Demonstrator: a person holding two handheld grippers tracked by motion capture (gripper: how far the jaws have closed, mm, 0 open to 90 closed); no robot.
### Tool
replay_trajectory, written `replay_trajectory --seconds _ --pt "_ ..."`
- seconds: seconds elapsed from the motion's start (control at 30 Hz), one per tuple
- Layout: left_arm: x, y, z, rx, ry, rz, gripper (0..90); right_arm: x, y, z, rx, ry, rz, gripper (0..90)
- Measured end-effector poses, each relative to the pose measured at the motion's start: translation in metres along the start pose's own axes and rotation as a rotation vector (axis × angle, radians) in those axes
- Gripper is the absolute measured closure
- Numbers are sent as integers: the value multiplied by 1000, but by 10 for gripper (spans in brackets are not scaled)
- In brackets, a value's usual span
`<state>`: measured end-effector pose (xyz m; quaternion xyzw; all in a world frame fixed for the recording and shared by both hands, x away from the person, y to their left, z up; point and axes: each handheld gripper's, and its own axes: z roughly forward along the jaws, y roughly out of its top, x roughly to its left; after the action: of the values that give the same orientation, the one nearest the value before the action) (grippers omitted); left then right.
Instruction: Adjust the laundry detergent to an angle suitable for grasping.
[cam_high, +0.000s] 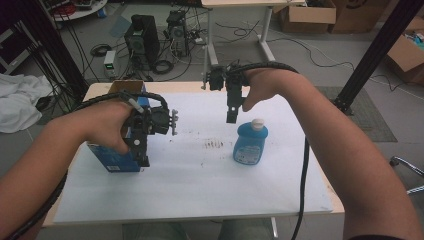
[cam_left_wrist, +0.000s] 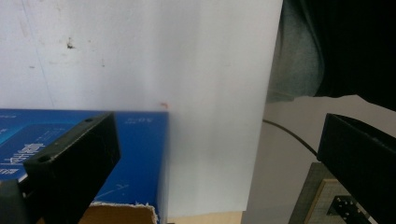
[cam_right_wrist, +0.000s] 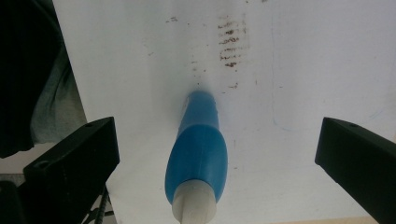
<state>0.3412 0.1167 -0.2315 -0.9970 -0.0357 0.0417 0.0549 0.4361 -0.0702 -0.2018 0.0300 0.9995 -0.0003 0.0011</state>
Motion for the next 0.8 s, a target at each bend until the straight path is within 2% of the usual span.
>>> replay_trajectory --seconds 0.47,0.8 --pt "1 -1 0 10 -5 1 1 0 1 -1 -4 -7 -7 0" --pt "3 -2 -4 -3 1 -18 1 1 -8 -7 -25 -15 0 0"
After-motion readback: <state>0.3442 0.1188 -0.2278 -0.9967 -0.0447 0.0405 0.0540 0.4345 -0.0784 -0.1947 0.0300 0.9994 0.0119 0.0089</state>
